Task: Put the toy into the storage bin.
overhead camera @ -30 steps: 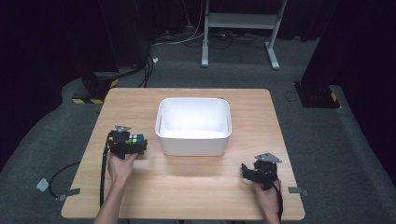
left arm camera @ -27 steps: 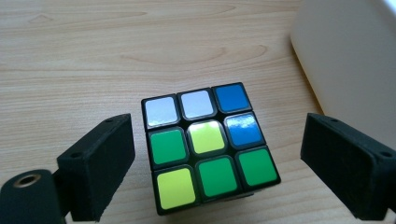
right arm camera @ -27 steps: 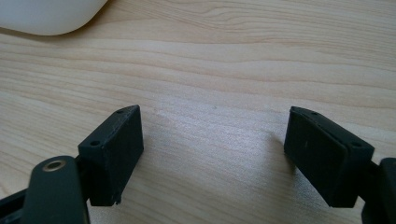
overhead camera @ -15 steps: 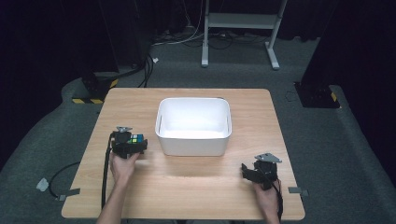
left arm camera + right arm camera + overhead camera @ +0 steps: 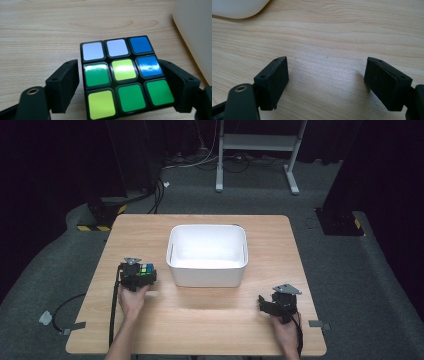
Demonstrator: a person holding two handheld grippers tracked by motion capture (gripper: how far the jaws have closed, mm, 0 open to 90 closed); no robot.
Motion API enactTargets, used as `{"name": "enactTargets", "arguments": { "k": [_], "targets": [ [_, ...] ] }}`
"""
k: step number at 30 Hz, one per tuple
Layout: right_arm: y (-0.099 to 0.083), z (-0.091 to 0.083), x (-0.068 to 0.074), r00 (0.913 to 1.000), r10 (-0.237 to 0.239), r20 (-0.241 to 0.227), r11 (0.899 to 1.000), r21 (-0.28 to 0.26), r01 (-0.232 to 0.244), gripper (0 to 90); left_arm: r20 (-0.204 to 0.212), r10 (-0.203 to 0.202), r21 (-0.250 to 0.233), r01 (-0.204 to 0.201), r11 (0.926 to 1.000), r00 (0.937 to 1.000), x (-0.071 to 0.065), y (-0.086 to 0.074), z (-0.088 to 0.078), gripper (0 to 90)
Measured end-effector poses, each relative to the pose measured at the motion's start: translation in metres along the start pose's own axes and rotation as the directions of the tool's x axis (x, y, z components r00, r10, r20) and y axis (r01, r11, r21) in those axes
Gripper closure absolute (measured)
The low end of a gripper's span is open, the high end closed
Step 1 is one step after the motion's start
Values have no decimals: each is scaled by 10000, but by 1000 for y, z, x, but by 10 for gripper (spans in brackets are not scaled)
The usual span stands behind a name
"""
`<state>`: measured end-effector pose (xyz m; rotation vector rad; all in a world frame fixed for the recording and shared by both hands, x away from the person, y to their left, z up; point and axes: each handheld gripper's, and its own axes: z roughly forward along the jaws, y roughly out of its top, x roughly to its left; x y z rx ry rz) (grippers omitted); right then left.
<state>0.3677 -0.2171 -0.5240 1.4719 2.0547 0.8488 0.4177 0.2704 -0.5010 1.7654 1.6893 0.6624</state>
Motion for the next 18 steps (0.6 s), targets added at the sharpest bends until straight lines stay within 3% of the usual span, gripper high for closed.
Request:
{"name": "enactTargets", "arguments": {
  "k": [10, 18],
  "targets": [
    [0, 0, 0, 10000, -6, -8, 10000, -3, 6, 195, -100, 166, -120, -167, 9998, 9998, -1, -3, 0, 317],
    [0, 0, 0, 10000, 0, 0, 10000, 1, 0, 195, -138, 292, -174, -294, 9994, 9995, 0, -4, 0, 333]
  ]
}}
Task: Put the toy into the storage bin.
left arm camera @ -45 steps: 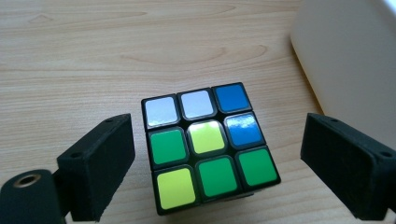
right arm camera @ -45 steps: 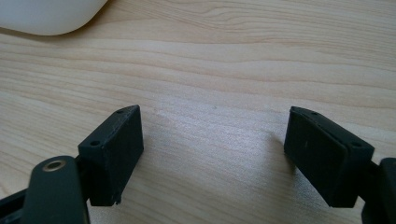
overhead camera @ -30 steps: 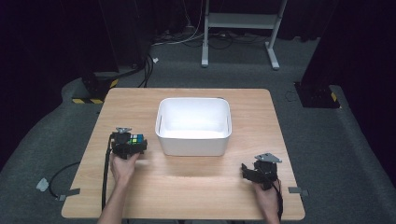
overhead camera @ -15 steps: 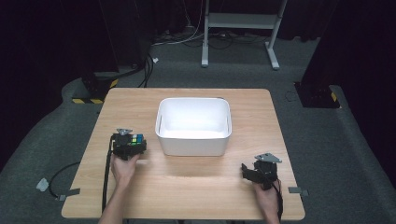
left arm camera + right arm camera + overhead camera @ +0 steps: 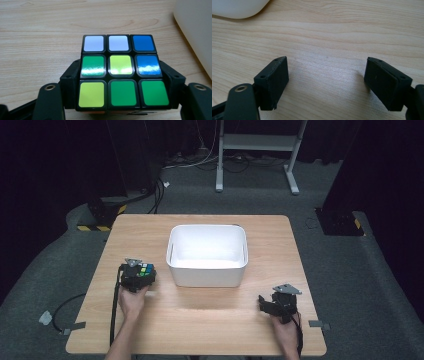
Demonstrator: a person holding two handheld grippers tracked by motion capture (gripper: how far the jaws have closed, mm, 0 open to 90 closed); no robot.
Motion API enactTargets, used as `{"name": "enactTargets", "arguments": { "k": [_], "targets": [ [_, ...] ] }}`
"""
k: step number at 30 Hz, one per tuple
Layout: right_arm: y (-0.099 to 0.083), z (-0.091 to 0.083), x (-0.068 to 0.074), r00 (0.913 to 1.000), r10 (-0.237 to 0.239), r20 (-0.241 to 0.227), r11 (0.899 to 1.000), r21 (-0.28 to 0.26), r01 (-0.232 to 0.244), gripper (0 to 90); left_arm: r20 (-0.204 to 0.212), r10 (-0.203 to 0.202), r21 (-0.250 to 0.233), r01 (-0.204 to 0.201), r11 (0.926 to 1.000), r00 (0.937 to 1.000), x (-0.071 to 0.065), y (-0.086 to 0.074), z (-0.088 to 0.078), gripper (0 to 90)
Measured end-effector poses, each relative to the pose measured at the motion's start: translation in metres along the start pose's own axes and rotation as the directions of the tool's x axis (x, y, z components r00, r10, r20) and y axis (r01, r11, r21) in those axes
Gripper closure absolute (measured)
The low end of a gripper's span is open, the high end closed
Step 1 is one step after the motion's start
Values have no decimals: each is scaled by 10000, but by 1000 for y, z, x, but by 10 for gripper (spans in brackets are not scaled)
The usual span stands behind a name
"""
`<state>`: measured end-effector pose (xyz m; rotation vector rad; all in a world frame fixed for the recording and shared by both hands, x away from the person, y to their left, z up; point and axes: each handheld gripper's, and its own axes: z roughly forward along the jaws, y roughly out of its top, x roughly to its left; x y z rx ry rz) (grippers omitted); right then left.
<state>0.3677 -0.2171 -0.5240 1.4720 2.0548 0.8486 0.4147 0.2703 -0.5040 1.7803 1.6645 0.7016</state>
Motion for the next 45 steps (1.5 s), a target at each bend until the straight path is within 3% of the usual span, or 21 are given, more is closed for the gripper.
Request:
{"name": "enactTargets", "arguments": {
  "k": [21, 41, 45],
  "targets": [
    [0, 0, 0, 10000, -1, -3, 10000, 0, 1, 195, 190, 72, 163, -75, 9998, 9998, 6, -1, -6, 337],
    [0, 0, 0, 10000, 0, -13, 10000, -1, 0, 195, 629, 32, 6, -32, 10000, 9980, 13, 4, -24, 338],
    [0, 0, 0, 10000, 7, -15, 10000, -13, -7, 195, 833, -111, -128, 122, 9998, 9965, 14, 9, -31, 338]
  ]
}}
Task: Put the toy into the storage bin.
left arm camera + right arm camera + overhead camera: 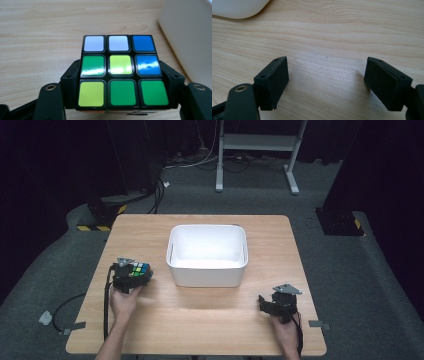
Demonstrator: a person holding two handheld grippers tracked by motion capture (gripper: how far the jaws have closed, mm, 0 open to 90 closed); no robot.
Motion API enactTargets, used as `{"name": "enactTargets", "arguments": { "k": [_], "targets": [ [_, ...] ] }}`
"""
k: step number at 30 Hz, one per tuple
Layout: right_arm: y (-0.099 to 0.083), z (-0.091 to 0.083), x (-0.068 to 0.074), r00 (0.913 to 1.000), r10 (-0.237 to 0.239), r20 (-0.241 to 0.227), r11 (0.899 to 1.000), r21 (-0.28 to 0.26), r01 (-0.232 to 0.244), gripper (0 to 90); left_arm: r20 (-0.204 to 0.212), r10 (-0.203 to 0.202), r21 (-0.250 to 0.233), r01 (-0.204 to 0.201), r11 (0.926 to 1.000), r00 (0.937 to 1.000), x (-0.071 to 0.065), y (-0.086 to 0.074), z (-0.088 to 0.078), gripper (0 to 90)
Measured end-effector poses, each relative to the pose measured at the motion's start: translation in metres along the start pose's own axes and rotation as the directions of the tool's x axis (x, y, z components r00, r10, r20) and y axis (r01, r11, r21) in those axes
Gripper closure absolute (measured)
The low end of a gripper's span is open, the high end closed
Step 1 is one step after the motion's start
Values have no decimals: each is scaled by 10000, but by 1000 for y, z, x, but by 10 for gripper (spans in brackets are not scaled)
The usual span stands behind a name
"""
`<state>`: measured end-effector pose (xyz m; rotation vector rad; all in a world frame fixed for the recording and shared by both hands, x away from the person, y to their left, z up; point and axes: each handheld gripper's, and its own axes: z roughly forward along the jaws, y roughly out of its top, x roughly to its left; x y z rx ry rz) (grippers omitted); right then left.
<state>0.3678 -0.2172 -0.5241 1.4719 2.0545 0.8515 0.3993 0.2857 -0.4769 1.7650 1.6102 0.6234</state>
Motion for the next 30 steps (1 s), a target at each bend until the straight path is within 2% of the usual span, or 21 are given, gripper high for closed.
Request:
{"name": "enactTargets", "arguments": {
  "k": [1, 6, 9, 13, 19, 30],
  "targets": [
    [0, 0, 0, 10000, 0, 0, 10000, 0, 0, 195, 143, -34, -39, 35, 10000, 9999, 0, 1, -2, 338],
    [0, 0, 0, 10000, -22, -8, 10000, 8, 22, 195, 132, 412, -109, -411, 9991, 9991, -4, 5, -9, 338],
    [0, 0, 0, 10000, -15, -11, 10000, 11, 15, 194, 155, 349, -143, -347, 9993, 9993, -5, 5, -13, 338],
    [0, 1, 0, 9999, -131, -55, 9999, -32, 130, 195, 388, 190, -203, -182, 9996, 9991, -4, 5, -17, 338],
    [0, 1, 0, 9999, -134, -51, 9999, -30, 134, 194, 407, 403, -176, -396, 9991, 9984, -5, 10, -23, 338],
    [0, 1, 0, 9999, -127, -55, 9999, -31, 127, 194, 798, 348, -297, -325, 9990, 9962, -9, 19, -30, 338]
  ]
}}
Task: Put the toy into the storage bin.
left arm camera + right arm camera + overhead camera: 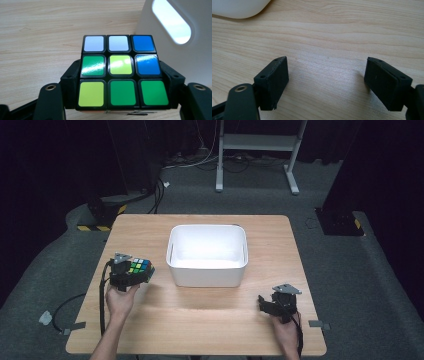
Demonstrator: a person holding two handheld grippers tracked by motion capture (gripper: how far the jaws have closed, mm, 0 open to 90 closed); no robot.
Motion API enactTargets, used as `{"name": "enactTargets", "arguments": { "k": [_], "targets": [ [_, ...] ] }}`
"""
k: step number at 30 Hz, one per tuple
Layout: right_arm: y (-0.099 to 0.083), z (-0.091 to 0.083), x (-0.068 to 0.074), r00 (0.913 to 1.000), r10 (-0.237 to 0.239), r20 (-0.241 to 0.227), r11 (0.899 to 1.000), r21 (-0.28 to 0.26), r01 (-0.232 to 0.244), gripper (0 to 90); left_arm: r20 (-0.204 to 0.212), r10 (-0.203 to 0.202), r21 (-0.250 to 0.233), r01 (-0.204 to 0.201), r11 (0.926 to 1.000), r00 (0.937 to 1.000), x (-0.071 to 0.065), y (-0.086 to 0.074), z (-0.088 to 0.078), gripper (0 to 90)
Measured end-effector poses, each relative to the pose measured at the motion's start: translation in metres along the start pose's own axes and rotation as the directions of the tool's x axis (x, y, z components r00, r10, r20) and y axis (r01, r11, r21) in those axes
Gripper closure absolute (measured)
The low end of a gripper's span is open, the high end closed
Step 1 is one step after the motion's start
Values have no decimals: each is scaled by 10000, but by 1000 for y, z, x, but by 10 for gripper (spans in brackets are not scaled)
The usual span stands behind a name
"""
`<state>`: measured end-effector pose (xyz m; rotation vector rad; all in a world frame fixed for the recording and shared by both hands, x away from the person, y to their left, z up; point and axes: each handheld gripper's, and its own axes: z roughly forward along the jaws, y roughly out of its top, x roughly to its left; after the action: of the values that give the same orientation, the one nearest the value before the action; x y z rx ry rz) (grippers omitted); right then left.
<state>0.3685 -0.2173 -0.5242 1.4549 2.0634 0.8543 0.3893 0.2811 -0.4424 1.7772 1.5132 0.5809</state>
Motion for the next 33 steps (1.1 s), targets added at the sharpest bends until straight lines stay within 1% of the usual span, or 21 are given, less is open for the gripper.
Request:
{"name": "enactTargets", "arguments": {
  "k": [1, 8, 14, 17, 24, 28, 33],
  "targets": [
    [0, 0, 0, 10000, 3, 0, 10000, 2, -3, 194, 48, -7, -25, 7, 10000, 10000, -1, 1, -1, 338],
    [0, 0, 0, 10000, 0, 1, 10000, 3, 0, 194, 95, 279, -79, -279, 9996, 9996, -2, 7, -10, 338],
    [0, 0, 0, 10000, 33, 16, 10000, 17, -33, 194, 156, 363, -198, -360, 9992, 9992, -4, 15, -17, 338],
    [0, 0, 0, 10000, 34, 13, 10000, 18, -34, 194, 179, 486, -220, -482, 9986, 9987, -6, 18, -20, 338],
    [0, 0, 0, 10000, 34, 13, 10000, 19, -34, 194, 230, 536, -194, -532, 9984, 9983, -8, 22, -22, 338],
    [0, 0, 0, 10000, 26, 1, 10000, 20, -26, 194, 331, 443, -240, -436, 9988, 9985, -8, 24, -24, 338],
    [0, 0, 0, 10000, 29, 1, 10000, 19, -29, 194, 430, 480, -186, -472, 9987, 9979, -10, 30, -28, 338]
  ]
}}
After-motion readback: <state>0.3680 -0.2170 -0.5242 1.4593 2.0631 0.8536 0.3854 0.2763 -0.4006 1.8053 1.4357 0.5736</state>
